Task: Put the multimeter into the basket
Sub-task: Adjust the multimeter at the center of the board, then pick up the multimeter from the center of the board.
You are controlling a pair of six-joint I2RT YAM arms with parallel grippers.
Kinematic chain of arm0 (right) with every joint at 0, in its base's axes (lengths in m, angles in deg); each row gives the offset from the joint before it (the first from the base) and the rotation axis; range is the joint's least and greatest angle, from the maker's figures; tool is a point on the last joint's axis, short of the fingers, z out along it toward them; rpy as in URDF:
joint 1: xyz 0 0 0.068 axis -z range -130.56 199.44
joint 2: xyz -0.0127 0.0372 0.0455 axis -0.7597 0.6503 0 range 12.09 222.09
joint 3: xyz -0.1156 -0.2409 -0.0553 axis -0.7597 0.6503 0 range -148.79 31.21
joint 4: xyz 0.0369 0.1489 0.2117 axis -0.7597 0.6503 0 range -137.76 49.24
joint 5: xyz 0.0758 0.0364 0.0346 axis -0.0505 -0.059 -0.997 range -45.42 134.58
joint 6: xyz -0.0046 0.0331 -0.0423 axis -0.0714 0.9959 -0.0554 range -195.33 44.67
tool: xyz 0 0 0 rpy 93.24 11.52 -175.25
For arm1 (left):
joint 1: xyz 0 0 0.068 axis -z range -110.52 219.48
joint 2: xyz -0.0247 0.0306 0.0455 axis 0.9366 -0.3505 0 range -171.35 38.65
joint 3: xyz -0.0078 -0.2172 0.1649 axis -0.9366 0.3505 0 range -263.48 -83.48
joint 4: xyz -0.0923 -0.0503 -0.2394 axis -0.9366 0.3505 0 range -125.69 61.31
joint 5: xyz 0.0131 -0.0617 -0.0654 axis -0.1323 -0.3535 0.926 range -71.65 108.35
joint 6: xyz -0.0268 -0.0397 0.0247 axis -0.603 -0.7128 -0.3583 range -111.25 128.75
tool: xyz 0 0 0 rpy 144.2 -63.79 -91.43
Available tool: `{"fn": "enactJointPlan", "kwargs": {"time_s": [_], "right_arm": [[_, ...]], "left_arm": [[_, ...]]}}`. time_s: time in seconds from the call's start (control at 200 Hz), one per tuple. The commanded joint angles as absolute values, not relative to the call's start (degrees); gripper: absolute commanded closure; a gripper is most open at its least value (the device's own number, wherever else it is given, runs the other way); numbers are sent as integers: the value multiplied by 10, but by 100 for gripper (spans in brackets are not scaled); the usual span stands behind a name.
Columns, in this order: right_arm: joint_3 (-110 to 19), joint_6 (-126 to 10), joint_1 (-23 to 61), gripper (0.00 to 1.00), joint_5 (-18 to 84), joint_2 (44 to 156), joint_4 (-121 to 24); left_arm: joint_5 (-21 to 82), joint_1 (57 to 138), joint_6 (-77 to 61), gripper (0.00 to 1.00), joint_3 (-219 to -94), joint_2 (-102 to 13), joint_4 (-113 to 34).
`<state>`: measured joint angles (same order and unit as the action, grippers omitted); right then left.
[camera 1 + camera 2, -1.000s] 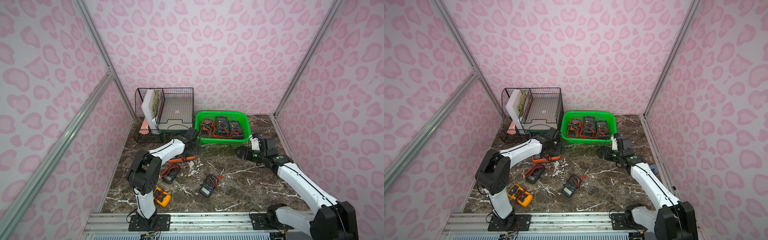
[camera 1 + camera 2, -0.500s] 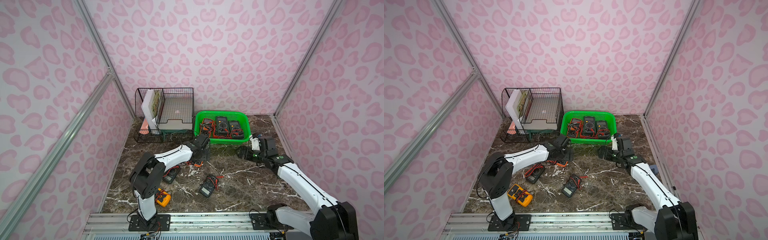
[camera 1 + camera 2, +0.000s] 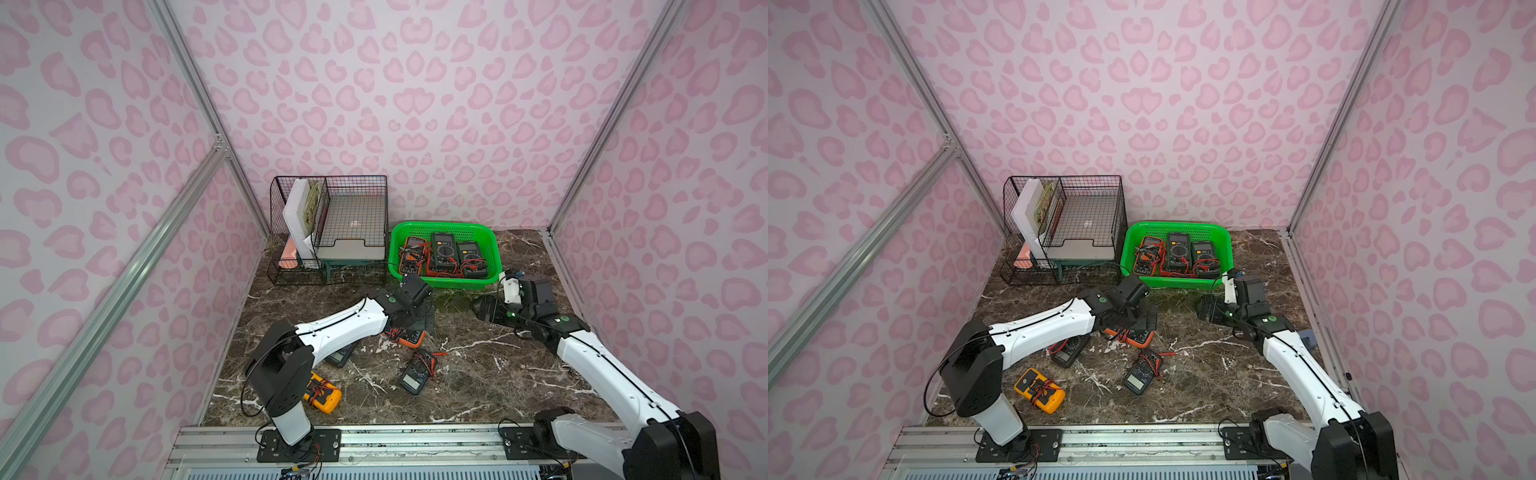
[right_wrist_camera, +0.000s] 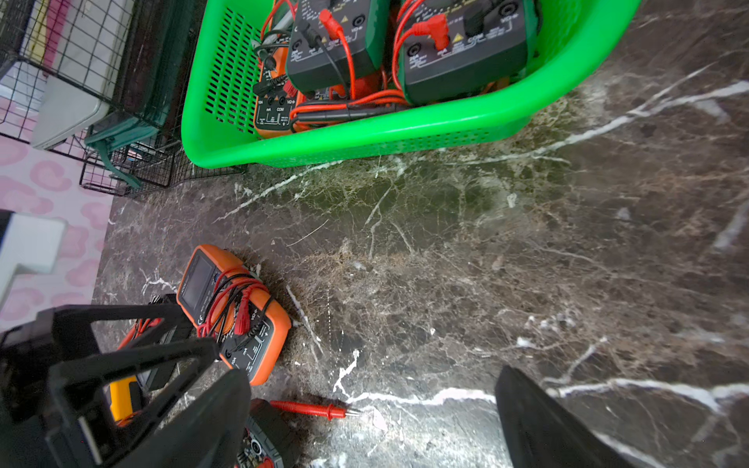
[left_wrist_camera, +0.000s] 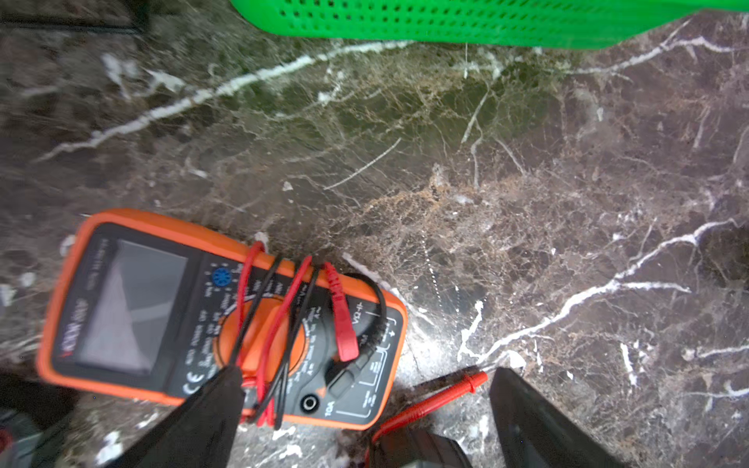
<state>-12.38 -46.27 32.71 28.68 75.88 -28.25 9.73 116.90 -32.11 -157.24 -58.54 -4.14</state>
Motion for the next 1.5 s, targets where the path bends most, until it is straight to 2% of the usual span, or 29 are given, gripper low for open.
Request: {"fn": "enactJointPlan", "kwargs": {"time_s": [0.0,0.22,0.595,0.99,1.495], "right_arm": [[-134,-490,314,1,271,763,-282],[-170,-519,228,1,290,802,-275],[-217,-577,81,1,351,902,-262],[-311,-624,28,1,366,1028,-239],[-431,-682,-5,1,397,1162,-214]], "left_arm": [[54,1169,-330,1,-1596,-571,14],[40,1161,-376,2,-1596,-528,49],[22,1116,-450,1,-1525,-395,118],[31,1018,-418,2,-1455,-247,147],[166,896,-347,2,-1426,-233,150]]}}
